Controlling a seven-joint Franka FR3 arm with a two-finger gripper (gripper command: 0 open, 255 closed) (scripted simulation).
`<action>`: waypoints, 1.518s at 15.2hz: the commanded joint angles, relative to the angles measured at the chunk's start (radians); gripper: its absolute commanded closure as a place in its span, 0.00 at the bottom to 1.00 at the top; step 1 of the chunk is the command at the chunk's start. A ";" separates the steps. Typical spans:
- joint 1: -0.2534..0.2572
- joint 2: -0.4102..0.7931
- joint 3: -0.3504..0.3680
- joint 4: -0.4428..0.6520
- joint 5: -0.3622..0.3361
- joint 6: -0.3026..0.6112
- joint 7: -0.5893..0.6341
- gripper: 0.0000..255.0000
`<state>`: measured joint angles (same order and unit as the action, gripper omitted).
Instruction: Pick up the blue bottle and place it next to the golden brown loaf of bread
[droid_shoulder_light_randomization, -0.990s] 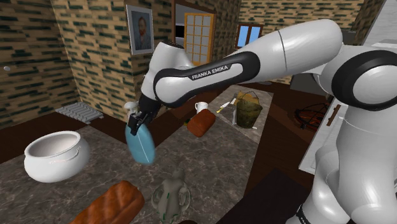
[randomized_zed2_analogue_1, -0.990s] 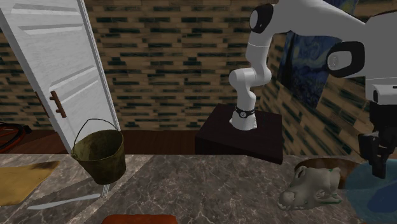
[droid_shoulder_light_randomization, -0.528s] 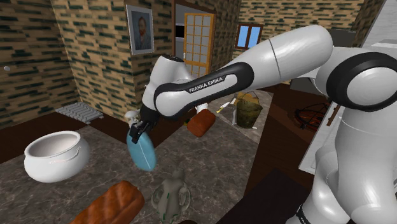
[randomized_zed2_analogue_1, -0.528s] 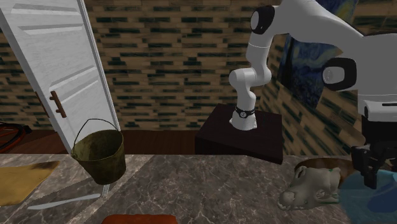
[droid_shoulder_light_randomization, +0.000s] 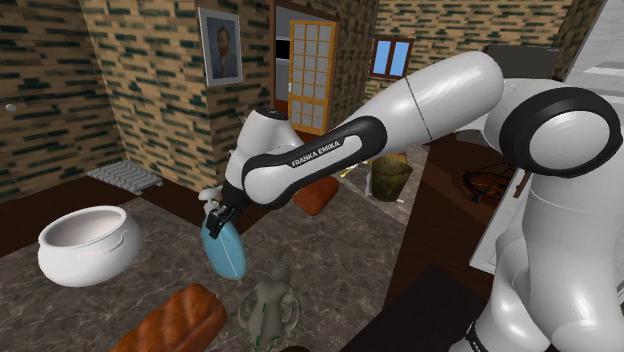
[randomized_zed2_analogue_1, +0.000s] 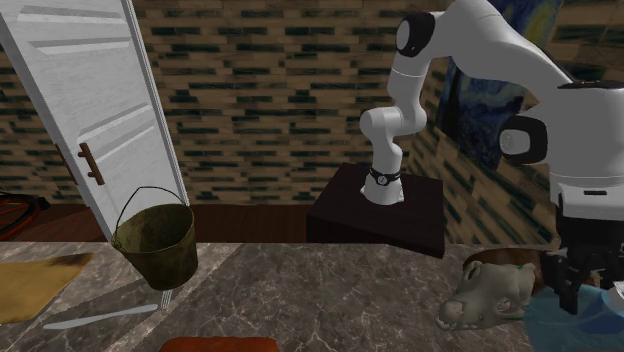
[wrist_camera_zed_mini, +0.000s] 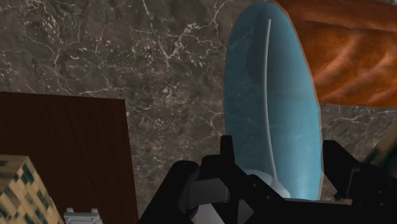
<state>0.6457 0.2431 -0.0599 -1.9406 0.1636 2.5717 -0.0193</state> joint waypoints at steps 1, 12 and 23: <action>-0.002 0.014 0.002 -0.008 0.006 0.024 -0.007 1.00; -0.012 0.098 0.020 -0.049 0.042 0.148 -0.042 1.00; -0.029 0.185 0.044 -0.063 0.074 0.249 -0.077 1.00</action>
<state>0.6174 0.4242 -0.0164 -2.0055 0.2370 2.8165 -0.0954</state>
